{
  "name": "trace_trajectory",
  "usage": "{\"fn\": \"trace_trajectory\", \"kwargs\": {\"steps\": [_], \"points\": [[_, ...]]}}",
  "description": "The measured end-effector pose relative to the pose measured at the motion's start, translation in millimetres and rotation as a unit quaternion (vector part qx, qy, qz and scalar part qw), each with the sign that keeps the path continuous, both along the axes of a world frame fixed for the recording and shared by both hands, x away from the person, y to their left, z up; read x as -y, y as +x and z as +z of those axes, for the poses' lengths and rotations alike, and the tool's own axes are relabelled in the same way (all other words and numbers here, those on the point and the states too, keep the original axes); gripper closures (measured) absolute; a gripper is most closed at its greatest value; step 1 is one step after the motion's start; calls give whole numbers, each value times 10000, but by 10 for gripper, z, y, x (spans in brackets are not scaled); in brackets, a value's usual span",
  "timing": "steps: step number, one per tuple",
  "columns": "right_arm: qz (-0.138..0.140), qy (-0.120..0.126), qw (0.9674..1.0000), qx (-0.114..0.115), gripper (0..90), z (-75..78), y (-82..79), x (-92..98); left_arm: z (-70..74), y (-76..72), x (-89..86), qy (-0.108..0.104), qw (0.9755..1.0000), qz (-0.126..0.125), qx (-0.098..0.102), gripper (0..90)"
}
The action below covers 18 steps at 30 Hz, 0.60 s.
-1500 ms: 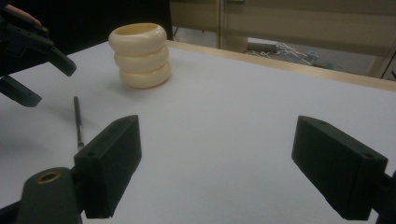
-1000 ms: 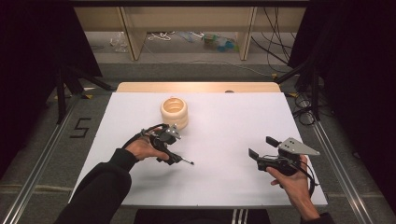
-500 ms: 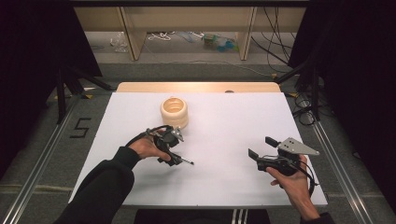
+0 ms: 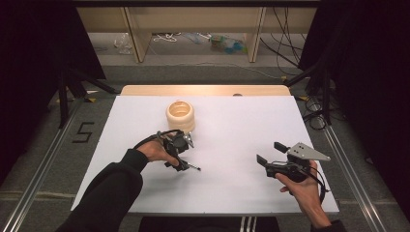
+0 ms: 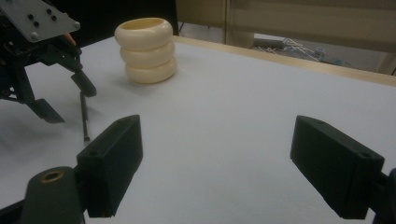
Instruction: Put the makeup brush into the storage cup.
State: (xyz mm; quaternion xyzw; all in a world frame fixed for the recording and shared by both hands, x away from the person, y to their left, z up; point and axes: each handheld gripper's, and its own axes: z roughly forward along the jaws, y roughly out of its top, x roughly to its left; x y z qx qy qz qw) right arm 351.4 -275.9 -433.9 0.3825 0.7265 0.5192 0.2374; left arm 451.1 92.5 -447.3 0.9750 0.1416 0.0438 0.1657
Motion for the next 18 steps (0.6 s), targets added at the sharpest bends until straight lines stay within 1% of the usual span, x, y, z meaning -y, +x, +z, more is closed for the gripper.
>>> {"fn": "trace_trajectory", "kwargs": {"steps": [2, 4, 5, 7, 10, 12, 14, 18], "points": [[36, 47, 10000, -21, 178, -5, 2, -5, -6, 3, 3, -7, 10000, 25, -3, 316], [37, 48, 10000, -30, 179, -5, 2, -6, -14, 25, 10, 68, 10000, -6, 14, 324], [39, 49, 10000, -29, 179, -4, 1, -7, -7, 34, 23, 129, 9999, -7, -23, 323], [46, 44, 10000, -37, 180, -5, 1, -8, -8, 32, 30, 109, 9999, 20, -24, 319], [41, 34, 10000, -57, 180, -5, 1, -9, -7, 36, 47, 140, 9999, -49, -24, 323], [46, 32, 10000, -62, 180, -6, 2, -9, -6, 48, 57, 252, 9997, -57, -37, 324], [47, 31, 10000, -61, 181, -5, 1, -11, -7, 58, 70, 260, 9996, -54, -62, 342], [26, 7, 10000, -57, 181, -5, 1, -9, -8, 71, 85, 304, 9994, -153, -62, 356]]}}
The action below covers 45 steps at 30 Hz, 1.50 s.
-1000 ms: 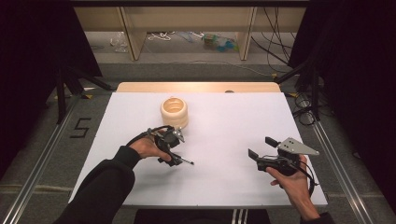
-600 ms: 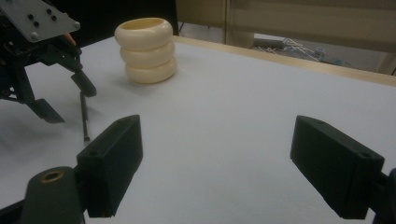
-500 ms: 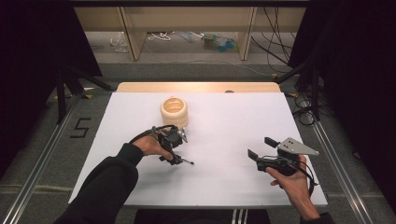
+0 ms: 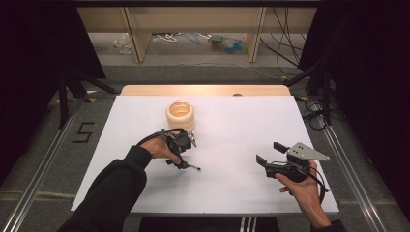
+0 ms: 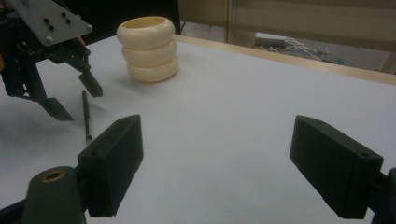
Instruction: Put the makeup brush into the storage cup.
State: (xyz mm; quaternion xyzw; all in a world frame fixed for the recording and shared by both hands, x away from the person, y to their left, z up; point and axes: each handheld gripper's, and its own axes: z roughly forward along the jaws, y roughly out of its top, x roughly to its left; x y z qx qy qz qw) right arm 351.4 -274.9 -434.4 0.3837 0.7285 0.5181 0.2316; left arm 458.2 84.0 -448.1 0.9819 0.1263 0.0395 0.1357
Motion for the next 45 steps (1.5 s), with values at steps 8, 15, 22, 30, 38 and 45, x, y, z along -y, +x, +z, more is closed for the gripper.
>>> {"fn": "trace_trajectory", "kwargs": {"steps": [8, 15, 22, 30, 38, 45], "points": [[7, -3, 10000, -5, 183, 0, -1, -2, -25, 12, 11, 123, 9999, -75, -73, 402], [47, 5, 10000, 19, 183, 1, -1, -9, -37, 32, 3, 214, 9997, -116, -75, 429], [102, 96, 9999, 20, 183, -8, 4, -19, -71, 47, 20, 288, 9994, -160, -117, 457], [120, 114, 9999, 6, 183, -8, 2, -23, -88, 62, 28, 327, 9991, -187, -174, 520], [137, 67, 9999, 8, 185, -5, 1, -19, -106, 89, 16, 391, 9986, -159, -316, 576], [102, 12, 9999, -16, 187, 2, -7, -15, -97, 99, 39, 550, 9979, -137, -316, 646]]}}
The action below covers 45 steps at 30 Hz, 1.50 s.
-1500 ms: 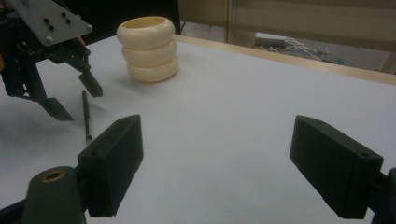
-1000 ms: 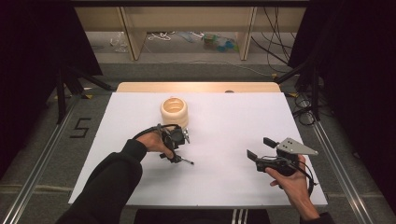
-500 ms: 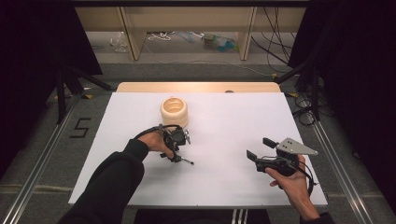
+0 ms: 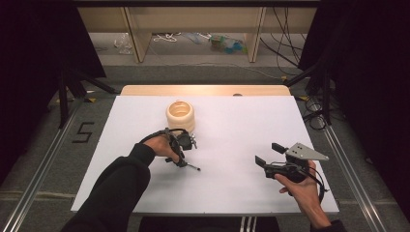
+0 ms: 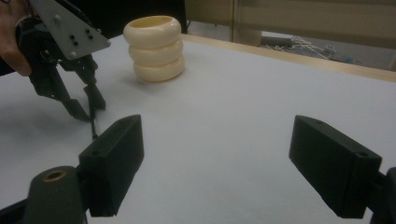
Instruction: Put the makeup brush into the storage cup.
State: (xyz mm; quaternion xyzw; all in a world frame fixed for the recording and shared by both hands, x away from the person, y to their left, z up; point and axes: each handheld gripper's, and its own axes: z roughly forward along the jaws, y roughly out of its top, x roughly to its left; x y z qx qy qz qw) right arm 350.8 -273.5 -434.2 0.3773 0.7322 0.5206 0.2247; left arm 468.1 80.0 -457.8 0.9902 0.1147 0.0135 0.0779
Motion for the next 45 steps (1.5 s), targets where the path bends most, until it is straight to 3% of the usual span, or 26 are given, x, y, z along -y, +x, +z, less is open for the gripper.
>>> {"fn": "trace_trajectory", "kwargs": {"steps": [7, 8, 10, 13, 19, 21, 23, 30, 32, 40, 42, 45], "points": [[10, -78, 9999, -100, 189, 13, -15, 16, 2, 1, 4, 47, 9999, 55, -71, 716], [32, 92, 10000, -1, 189, -9, 0, -5, 3, 7, -1, 52, 9999, 77, -66, 742], [40, 103, 9999, 15, 190, -10, 3, -7, 2, 11, -4, 54, 9999, 93, -70, 761], [13, -81, 9999, -104, 190, 12, -15, 14, 6, 21, -1, 87, 9999, 86, -49, 782], [13, -5, 10000, -17, 190, 1, -5, 1, 5, 24, 11, 138, 9997, 208, -76, 831], [5, 20, 10000, 20, 190, -4, -3, -4, 4, 26, 12, 132, 9996, 224, -81, 832], [27, -77, 9999, -101, 190, 11, -13, 14, 5, 27, 16, 145, 9996, 243, -93, 834], [37, -69, 9999, -90, 191, 11, -13, 10, 4, 16, 12, 131, 9997, 209, -95, 836], [82, 86, 9999, -25, 191, -7, 0, -10, 4, 17, 11, 127, 9997, 203, -91, 836], [42, 20, 10000, -27, 191, -2, -3, 0, 7, 18, 8, 103, 9996, 223, -120, 838], [71, 84, 9999, -26, 192, -8, 1, -6, 14, 11, 9, 5, 9996, 199, -193, 838], [65, 81, 9999, -28, 191, -8, 2, -5, 49, 9, 14, -122, 9996, 192, -149, 838]]}}
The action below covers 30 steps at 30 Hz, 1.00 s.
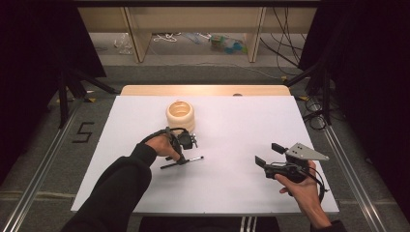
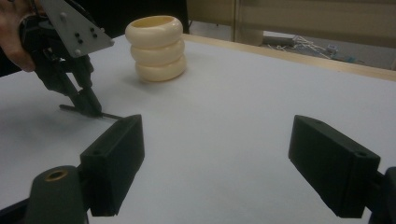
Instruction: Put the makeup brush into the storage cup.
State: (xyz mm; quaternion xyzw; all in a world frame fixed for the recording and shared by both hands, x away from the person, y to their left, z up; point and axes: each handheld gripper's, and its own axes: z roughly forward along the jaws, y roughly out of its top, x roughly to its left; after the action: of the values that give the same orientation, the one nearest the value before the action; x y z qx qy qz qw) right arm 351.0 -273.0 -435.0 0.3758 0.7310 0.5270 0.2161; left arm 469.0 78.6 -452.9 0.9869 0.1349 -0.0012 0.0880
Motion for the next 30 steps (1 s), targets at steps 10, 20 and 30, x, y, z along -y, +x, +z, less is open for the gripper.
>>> {"fn": "trace_trajectory", "kwargs": {"steps": [10, 20, 30], "points": [[8, 6, 10000, -2, 192, 0, 0, 0, 281, 32, -101, -918, 9939, 525, 303, 837], [-1, -11, 10000, -4, 191, -3, 4, -2, 529, 84, -281, -1944, 9670, 1311, 994, 837], [5, -5, 10000, 0, 191, -2, 2, -2, 701, 72, -395, -2802, 9308, 1824, 1478, 837]]}}
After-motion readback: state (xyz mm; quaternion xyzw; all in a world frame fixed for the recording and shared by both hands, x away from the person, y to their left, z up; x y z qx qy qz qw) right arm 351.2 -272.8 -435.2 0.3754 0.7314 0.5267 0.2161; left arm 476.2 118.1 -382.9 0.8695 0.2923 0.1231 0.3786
